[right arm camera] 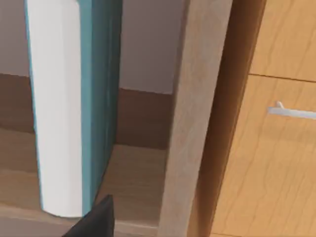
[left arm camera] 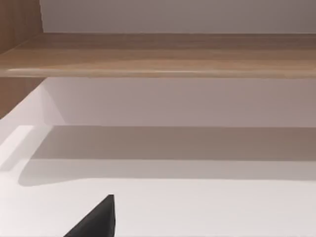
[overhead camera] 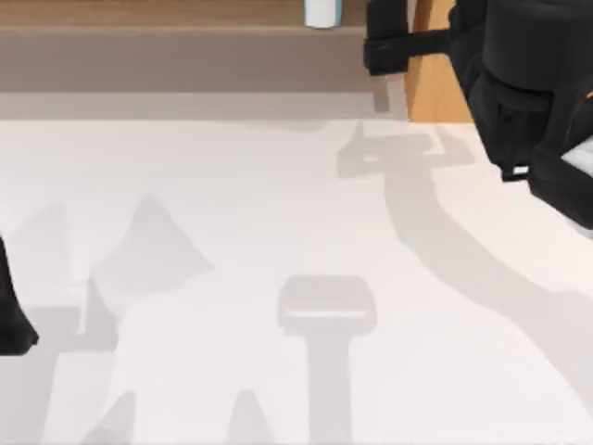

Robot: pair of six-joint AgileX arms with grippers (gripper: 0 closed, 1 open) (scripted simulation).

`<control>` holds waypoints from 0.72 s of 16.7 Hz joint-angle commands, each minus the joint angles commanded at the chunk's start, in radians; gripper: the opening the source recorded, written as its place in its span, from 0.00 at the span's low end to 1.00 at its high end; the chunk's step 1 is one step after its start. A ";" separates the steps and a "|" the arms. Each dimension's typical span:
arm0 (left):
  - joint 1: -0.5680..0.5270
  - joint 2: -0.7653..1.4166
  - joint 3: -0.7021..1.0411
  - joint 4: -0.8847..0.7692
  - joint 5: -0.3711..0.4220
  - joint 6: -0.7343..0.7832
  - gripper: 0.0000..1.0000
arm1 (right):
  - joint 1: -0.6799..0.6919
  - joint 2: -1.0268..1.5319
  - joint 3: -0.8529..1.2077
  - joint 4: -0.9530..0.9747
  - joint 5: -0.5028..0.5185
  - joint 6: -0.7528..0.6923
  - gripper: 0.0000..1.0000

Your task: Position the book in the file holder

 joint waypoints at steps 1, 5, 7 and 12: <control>0.000 0.000 0.000 0.000 0.000 0.000 1.00 | 0.020 0.103 0.071 0.030 0.021 0.000 1.00; 0.000 0.000 0.000 0.000 0.000 0.000 1.00 | 0.066 0.422 0.332 0.138 0.077 0.002 1.00; 0.000 0.000 0.000 0.000 0.000 0.000 1.00 | 0.069 0.537 0.441 0.184 0.092 0.003 1.00; 0.000 0.000 0.000 0.000 0.000 0.000 1.00 | 0.034 0.702 0.589 0.249 0.109 0.006 1.00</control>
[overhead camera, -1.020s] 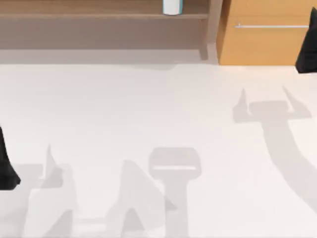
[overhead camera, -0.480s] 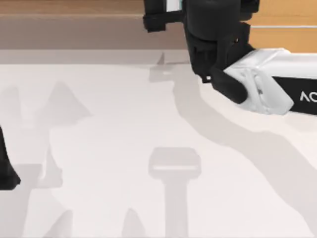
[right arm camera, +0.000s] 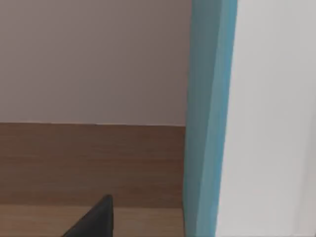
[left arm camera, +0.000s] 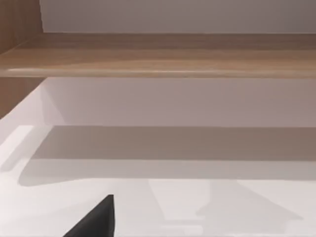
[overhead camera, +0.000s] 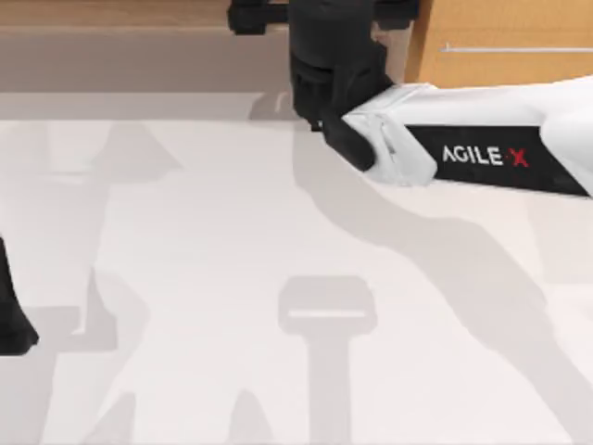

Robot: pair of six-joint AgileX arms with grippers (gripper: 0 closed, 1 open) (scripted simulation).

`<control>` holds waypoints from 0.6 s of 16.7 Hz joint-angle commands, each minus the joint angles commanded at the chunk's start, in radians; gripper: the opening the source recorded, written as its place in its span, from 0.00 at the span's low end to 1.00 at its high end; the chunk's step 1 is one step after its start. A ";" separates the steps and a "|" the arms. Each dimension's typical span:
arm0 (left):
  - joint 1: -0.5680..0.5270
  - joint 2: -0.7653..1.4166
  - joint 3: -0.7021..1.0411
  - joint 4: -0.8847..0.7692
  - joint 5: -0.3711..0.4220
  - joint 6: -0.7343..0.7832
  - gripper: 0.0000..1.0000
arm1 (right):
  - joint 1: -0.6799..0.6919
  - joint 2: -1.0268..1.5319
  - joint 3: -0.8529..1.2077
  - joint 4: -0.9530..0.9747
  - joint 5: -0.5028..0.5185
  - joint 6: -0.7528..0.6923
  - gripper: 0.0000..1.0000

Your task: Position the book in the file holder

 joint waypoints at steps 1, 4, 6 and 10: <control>0.000 0.000 0.000 0.000 0.000 0.000 1.00 | -0.002 0.004 0.004 0.002 0.001 0.000 1.00; 0.000 0.000 0.000 0.000 0.000 0.000 1.00 | -0.002 0.004 0.004 0.002 0.001 0.000 1.00; 0.000 0.000 0.000 0.000 0.000 0.000 1.00 | 0.000 0.005 0.003 -0.001 -0.001 0.000 1.00; 0.000 0.000 0.000 0.000 0.000 0.000 1.00 | -0.025 0.041 0.076 -0.033 -0.023 0.001 1.00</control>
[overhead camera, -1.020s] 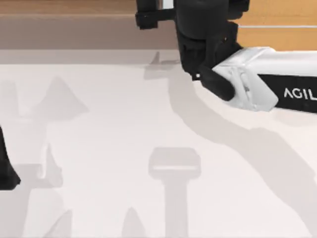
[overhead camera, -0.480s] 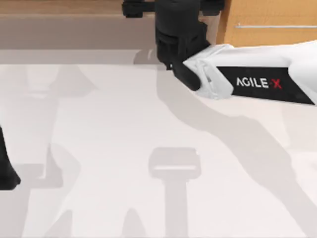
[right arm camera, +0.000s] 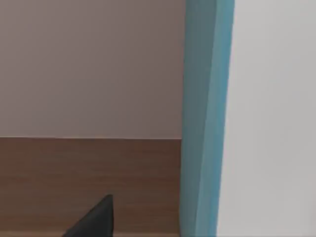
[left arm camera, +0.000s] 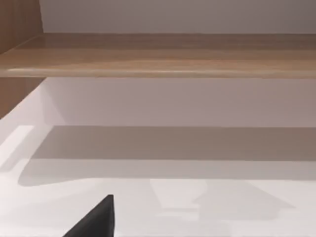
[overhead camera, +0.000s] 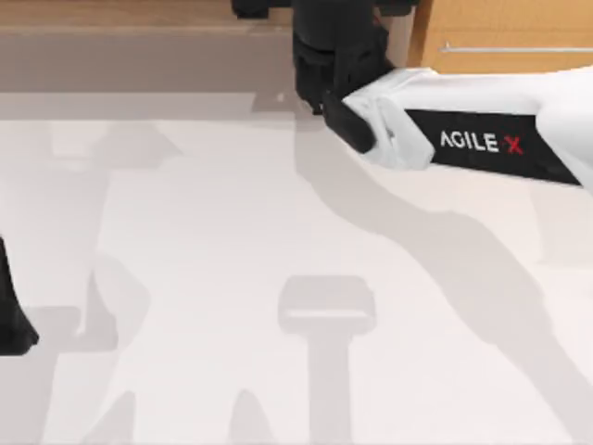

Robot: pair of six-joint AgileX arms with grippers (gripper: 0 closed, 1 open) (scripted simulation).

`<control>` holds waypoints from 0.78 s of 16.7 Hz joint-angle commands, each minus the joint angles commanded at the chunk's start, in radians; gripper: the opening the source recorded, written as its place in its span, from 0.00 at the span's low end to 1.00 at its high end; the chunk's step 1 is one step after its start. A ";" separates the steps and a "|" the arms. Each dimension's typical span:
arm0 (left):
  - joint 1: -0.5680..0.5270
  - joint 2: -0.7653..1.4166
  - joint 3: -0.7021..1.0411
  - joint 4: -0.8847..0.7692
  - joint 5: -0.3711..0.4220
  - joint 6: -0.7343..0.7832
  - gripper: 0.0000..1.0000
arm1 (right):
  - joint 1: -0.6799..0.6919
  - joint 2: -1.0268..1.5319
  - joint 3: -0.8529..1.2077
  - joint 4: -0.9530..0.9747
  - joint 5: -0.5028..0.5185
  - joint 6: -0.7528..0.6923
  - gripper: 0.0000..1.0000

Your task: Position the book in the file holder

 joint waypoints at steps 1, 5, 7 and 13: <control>0.000 0.000 0.000 0.000 0.000 0.000 1.00 | -0.004 0.004 0.009 -0.008 -0.005 0.001 1.00; 0.000 0.000 0.000 0.000 0.000 0.000 1.00 | -0.008 0.020 0.029 -0.008 -0.006 -0.001 1.00; 0.000 0.000 0.000 0.000 0.000 0.000 1.00 | -0.003 0.022 0.030 -0.008 -0.001 -0.001 1.00; 0.000 0.000 0.000 0.000 0.000 0.000 1.00 | -0.003 0.022 0.030 -0.008 -0.001 -0.001 0.70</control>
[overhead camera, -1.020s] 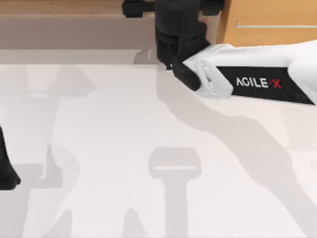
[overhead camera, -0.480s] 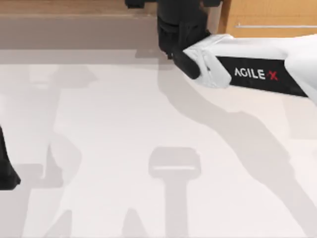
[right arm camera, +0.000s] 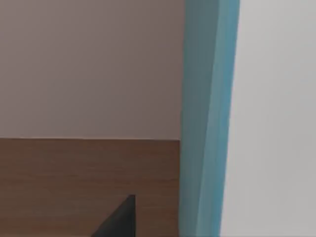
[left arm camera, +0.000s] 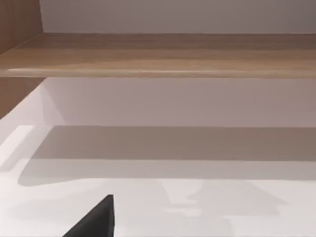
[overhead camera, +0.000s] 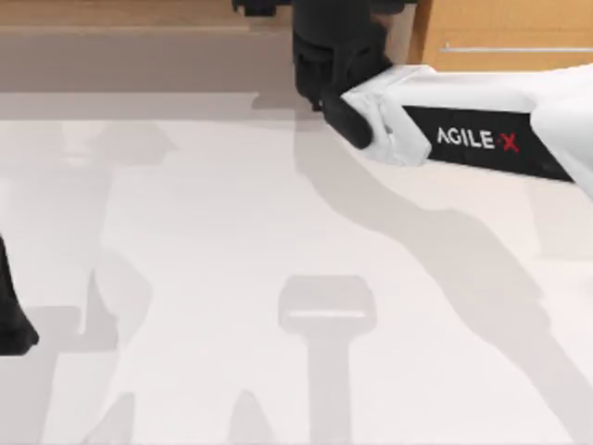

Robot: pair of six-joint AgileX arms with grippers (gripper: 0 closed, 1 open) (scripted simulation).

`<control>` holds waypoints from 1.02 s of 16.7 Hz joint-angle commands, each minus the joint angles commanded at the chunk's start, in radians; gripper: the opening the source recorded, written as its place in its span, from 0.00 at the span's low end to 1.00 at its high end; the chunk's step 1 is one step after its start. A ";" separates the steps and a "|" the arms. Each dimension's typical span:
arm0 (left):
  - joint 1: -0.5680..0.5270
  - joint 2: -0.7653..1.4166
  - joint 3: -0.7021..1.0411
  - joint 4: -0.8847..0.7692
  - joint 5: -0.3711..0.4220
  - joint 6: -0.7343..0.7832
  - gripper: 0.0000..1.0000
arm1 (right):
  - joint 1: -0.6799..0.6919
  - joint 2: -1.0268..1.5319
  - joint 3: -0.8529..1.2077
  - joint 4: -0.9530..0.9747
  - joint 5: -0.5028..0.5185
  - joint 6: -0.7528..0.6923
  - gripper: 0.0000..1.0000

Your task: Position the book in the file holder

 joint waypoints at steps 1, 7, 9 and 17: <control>0.000 0.000 0.000 0.000 0.000 0.000 1.00 | 0.000 0.000 0.000 0.000 0.000 0.000 0.62; 0.000 0.000 0.000 0.000 0.000 0.000 1.00 | 0.000 0.000 0.000 0.000 0.000 0.000 0.17; 0.000 0.000 0.000 0.000 0.000 0.000 1.00 | 0.000 0.000 0.000 0.000 0.000 0.000 0.02; 0.000 0.000 0.000 0.000 0.000 0.000 1.00 | 0.000 0.000 0.000 0.000 0.000 0.000 0.00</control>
